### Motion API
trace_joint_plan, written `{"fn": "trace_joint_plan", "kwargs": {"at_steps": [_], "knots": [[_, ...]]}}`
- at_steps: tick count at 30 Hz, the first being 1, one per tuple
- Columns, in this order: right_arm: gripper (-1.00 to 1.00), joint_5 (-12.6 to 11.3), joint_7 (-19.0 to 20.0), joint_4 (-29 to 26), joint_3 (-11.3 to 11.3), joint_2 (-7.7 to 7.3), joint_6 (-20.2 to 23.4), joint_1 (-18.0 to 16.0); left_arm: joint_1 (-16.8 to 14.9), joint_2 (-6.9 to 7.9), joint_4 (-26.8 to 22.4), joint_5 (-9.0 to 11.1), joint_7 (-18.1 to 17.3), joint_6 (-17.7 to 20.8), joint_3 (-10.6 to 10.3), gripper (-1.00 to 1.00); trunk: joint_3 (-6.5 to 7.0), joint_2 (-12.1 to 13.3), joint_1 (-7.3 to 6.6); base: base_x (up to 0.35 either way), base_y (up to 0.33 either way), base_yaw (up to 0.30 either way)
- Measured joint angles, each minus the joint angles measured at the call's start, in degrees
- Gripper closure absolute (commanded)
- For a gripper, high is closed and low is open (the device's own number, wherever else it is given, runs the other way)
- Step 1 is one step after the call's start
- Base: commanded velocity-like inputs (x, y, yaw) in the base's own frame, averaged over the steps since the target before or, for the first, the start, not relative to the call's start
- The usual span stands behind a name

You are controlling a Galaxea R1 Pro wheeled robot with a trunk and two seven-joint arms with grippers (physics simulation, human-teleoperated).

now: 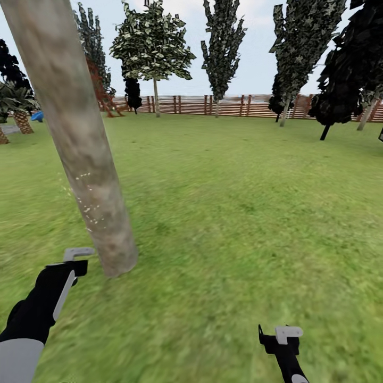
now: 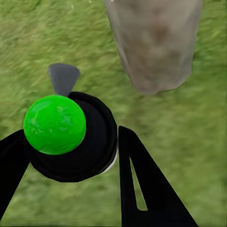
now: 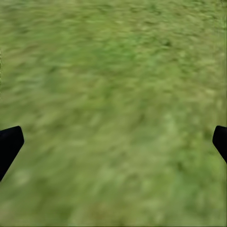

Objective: In the garden, pick up the pesticide atomizer on the floor and spray pesticide onto both trees until each tree trunk is fully covered.

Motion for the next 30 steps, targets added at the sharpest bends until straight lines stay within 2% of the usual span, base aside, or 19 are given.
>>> {"fn": "trace_joint_plan", "kwargs": {"at_steps": [5, 8, 11, 30], "knots": [[-1.0, 0.0, 0.0, 0.0, 0.0, 0.0, 0.0, 0.0, 0.1, -0.05, 0.7, 0.1, 0.1, 0.0, 0.0, 1.0, 0.0, 0.0, 0.0, 0.015, -0.275, 0.272], [-1.0, 0.0, 0.0, 0.0, 0.0, 0.0, 0.0, 0.0, 0.1, -0.57, 2.2, 0.2, 0.1, -0.3, -0.1, 1.0, 0.0, 0.0, 0.0, 0.001, -0.277, 0.273], [-1.0, 0.0, 0.0, 0.0, 0.0, 0.0, 0.0, 0.0, 0.1, -0.8, 3.4, 0.2, 0.1, -2.4, -0.1, 1.0, 0.0, 0.0, 0.0, 0.047, -0.277, 0.171], [-1.0, 0.0, 0.0, 0.0, 0.0, 0.0, 0.0, 0.0, 0.1, -0.89, 3.8, 0.2, 0.1, -3.4, -0.1, 1.0, 0.0, 0.0, 0.0, 0.158, -0.251, 0.02]]}}
